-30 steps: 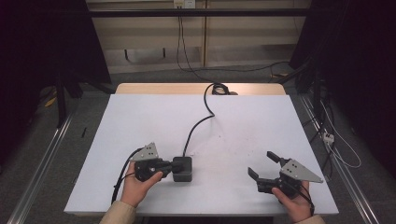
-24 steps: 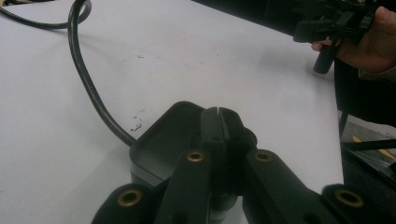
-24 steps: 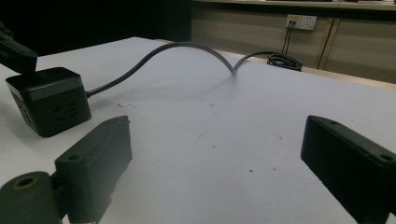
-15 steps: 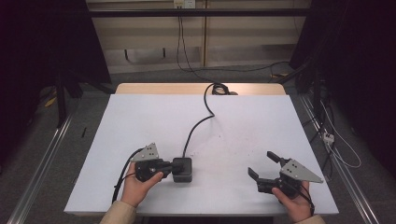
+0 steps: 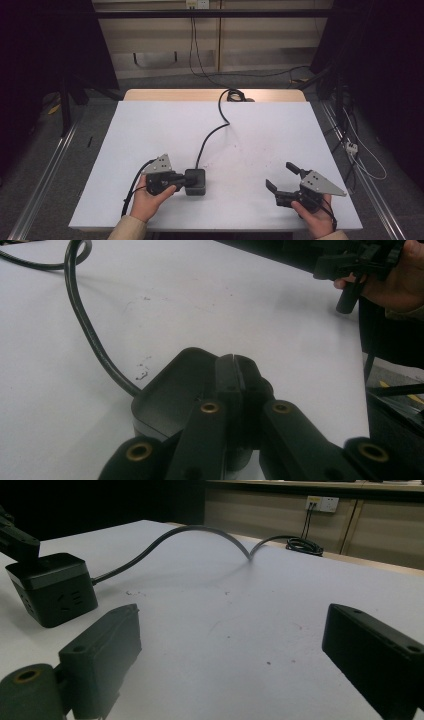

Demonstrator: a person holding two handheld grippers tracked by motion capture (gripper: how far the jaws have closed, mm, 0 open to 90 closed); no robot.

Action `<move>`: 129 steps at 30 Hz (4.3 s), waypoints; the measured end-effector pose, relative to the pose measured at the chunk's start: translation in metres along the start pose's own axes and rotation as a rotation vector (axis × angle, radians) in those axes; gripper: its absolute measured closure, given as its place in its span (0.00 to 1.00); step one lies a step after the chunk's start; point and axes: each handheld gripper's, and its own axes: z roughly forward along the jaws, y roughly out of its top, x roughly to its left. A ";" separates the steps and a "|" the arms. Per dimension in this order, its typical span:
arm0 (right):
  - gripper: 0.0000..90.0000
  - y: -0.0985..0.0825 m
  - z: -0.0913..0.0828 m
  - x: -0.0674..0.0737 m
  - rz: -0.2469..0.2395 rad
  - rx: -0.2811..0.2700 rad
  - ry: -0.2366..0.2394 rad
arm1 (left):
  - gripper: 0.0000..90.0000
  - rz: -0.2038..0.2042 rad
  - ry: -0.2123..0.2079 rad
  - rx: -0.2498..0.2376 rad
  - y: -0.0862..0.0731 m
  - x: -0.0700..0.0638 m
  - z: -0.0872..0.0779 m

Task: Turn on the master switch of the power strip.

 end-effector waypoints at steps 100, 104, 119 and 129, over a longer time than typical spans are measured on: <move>0.09 0.002 0.000 0.001 -0.010 -0.012 0.000 | 0.81 -0.044 0.013 -0.045 0.005 -0.005 -0.004; 0.09 0.001 0.000 0.000 -0.011 -0.011 -0.001 | 0.77 -0.049 0.011 -0.043 0.005 -0.005 -0.004; 0.09 0.001 -0.001 0.000 -0.007 -0.011 0.000 | 0.51 -0.069 0.026 -0.036 0.007 -0.006 -0.003; 0.09 0.002 -0.001 0.000 -0.009 -0.008 0.000 | 0.38 -0.071 0.035 -0.035 0.009 -0.005 -0.006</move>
